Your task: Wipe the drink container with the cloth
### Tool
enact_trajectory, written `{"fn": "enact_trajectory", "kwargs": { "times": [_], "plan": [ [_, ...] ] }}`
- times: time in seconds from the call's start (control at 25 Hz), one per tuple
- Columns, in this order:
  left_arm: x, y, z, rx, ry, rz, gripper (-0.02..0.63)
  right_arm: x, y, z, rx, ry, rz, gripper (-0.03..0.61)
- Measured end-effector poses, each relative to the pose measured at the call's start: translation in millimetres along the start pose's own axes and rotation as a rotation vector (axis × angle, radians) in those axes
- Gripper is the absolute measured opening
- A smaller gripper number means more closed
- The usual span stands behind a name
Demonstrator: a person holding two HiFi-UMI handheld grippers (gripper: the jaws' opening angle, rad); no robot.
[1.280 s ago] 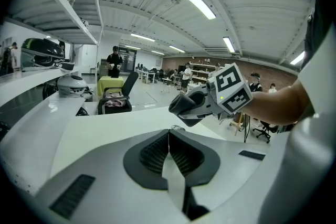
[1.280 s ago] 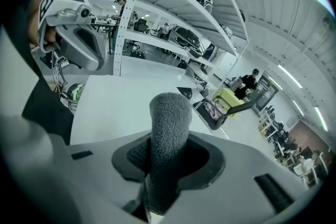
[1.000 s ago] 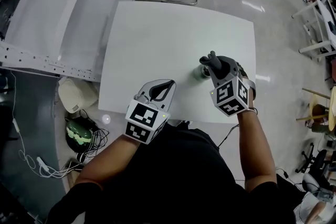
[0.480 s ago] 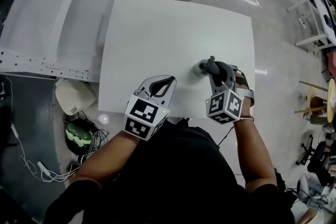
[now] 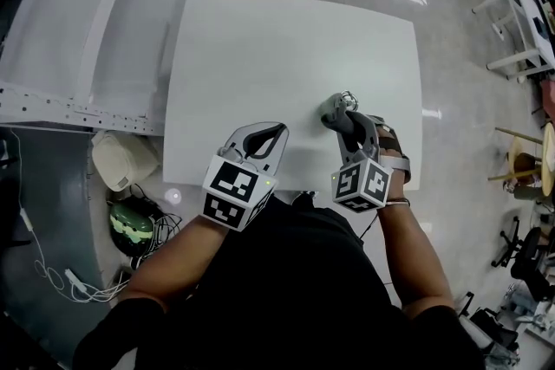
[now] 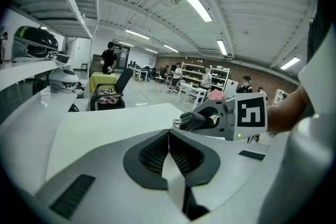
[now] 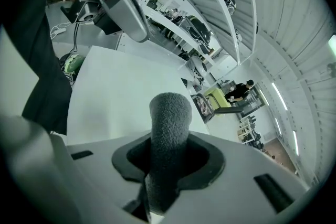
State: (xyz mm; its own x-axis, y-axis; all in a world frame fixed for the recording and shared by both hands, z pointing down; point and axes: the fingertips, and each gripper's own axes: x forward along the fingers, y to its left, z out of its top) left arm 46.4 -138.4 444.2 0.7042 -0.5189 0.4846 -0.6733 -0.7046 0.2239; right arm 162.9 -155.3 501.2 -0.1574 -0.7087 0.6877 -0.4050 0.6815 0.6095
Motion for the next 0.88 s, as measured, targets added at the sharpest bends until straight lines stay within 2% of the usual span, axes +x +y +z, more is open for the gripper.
{"fn": "enact_trajectory", "kwargs": {
  "times": [0.88],
  "plan": [
    [-3.8,3.8,-3.8,-0.023,-0.001,0.028,0.017,41.3,61.8,-33.2,-0.033,0.064,0.104,0.117]
  ]
}}
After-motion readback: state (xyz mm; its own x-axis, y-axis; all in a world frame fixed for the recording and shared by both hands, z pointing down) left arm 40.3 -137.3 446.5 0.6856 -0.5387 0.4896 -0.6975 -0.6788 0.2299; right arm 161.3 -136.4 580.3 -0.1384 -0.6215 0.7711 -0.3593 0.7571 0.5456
